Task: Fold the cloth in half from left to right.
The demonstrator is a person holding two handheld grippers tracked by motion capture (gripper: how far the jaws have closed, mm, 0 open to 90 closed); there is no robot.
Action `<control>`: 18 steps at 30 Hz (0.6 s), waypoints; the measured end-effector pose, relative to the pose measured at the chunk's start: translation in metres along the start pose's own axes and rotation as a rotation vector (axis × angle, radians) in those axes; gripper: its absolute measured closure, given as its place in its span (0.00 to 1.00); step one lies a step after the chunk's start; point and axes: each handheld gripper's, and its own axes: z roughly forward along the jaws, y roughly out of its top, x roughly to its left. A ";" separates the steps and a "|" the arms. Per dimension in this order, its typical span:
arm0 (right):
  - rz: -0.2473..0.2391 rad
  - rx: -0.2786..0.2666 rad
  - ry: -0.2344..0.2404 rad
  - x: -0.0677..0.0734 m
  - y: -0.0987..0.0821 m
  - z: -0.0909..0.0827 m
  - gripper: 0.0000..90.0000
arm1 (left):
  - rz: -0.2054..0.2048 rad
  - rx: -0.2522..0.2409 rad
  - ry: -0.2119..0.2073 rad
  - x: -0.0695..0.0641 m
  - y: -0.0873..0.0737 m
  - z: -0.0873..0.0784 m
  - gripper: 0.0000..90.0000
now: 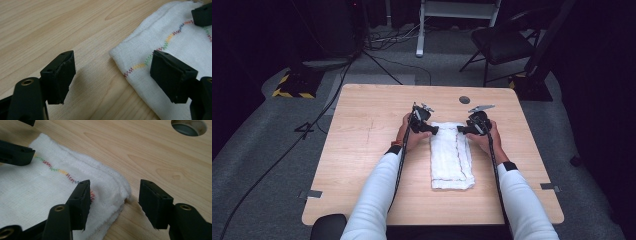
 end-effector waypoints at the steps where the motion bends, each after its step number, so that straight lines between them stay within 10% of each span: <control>1: 0.003 0.007 0.004 0.000 -0.001 0.002 0.46 | 0.008 -0.001 0.004 -0.001 0.000 0.001 0.21; 9: -0.006 -0.006 0.054 0.001 -0.002 0.003 0.66 | -0.004 0.000 -0.018 0.001 -0.002 0.004 0.21; 18: -0.057 0.004 0.067 0.009 0.001 0.002 0.89 | 0.059 0.012 -0.142 -0.004 0.003 0.000 0.75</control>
